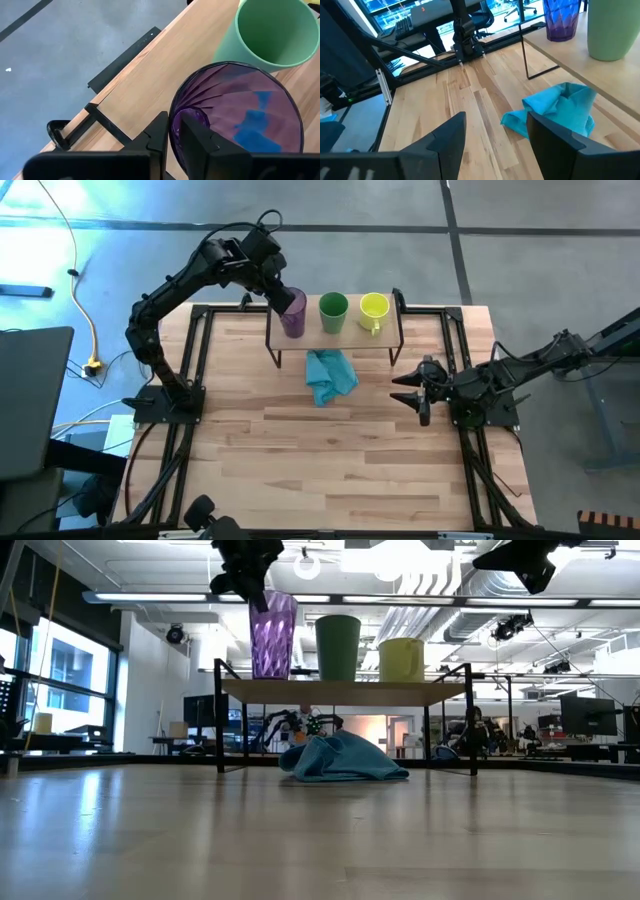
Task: Stack small to large cups/mugs on shelf
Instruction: Put the purple transparent cup on the shelf, then return to Home Position
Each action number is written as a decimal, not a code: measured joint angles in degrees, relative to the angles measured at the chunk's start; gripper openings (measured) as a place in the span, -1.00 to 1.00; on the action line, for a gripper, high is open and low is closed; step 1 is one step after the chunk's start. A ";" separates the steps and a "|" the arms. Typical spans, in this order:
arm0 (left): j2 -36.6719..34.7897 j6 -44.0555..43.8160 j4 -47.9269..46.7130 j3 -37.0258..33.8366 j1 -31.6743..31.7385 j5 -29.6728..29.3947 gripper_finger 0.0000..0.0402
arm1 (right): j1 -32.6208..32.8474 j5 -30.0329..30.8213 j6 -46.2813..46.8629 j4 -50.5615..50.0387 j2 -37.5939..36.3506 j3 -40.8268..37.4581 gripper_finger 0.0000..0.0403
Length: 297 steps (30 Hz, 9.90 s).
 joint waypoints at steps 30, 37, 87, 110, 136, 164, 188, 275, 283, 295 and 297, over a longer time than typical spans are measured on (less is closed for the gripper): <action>-0.07 0.46 3.04 -0.01 0.70 -1.55 -0.79 | 0.00 -1.36 0.81 -0.04 -0.04 0.00 -0.01; -0.07 0.92 3.26 0.00 0.68 -1.52 -0.79 | 0.00 -1.36 0.79 -0.09 -0.04 0.00 -0.01; -26.54 12.86 6.31 15.89 0.63 21.73 -0.79 | 0.00 3.06 -34.10 11.21 -34.03 0.02 -0.01; -64.54 -4.49 57.28 -56.02 0.63 8.63 -0.79 | 0.00 2.98 -37.24 5.01 -34.58 0.02 -0.01; -74.90 -12.71 78.09 -94.18 0.61 -2.87 -0.79 | 0.00 2.94 -32.24 -1.04 -34.58 0.00 -0.01; -88.82 -18.20 68.06 -104.96 0.61 -7.54 -0.79 | -0.01 3.62 -30.14 -4.04 -34.58 -0.02 -0.01; -96.37 -20.36 52.61 -106.84 0.63 -5.95 -0.79 | 0.00 4.33 -26.01 -5.12 -34.58 -0.02 -0.01; -79.91 -25.55 84.70 -109.70 -30.62 -5.73 -0.79 | -29.29 -48.02 -8.46 32.67 -35.26 -38.01 -0.01; -87.26 -25.51 74.27 -109.70 -30.51 -6.67 -0.79 | -29.29 -47.36 -8.57 32.11 -35.34 -38.01 -0.01; -96.31 -24.57 67.17 -109.67 -30.51 -7.11 -0.79 | -29.28 -44.57 -8.55 30.80 -35.36 -38.03 -0.01; -96.35 -24.65 67.05 -109.70 -30.51 -7.11 -0.79 | -29.29 -44.54 -8.52 30.60 -35.34 -38.03 -0.01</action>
